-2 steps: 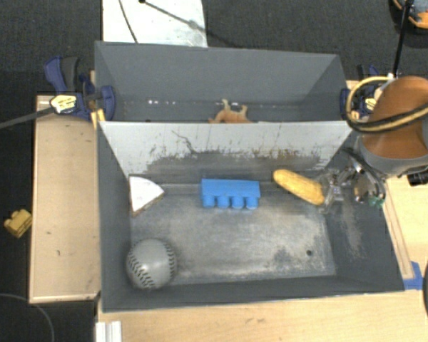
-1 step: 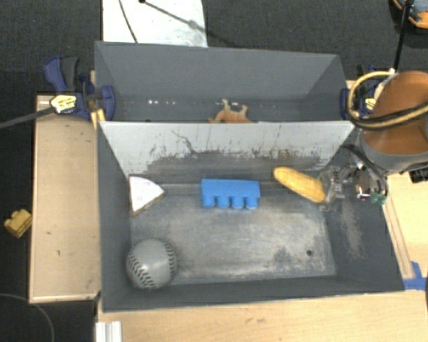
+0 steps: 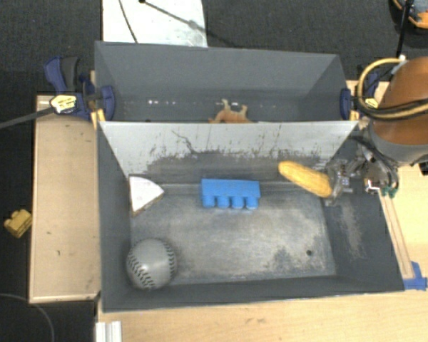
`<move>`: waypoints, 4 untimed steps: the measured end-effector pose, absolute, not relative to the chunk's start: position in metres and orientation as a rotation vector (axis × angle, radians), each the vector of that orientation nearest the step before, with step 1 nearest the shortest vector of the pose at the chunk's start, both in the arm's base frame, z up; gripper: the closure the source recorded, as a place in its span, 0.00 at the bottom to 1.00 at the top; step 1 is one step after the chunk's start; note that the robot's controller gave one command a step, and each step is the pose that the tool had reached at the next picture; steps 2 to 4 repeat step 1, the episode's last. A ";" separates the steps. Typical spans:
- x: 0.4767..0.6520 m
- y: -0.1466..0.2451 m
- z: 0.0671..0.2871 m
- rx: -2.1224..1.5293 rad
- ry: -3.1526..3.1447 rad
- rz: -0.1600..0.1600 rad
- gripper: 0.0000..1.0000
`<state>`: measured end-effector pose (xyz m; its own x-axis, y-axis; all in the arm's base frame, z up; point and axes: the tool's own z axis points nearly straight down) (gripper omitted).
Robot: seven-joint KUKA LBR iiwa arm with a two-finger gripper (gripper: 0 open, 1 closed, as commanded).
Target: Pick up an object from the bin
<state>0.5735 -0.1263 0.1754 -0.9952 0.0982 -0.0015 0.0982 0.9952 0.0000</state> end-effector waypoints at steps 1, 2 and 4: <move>0.580 -0.125 0.204 0.164 3.133 0.000 1.00; 0.580 -0.125 0.204 0.164 3.133 0.000 1.00; 0.580 -0.125 0.204 0.164 3.133 0.000 1.00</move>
Offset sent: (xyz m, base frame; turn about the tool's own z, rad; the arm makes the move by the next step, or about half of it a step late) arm -0.0060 0.0002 0.0354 0.0201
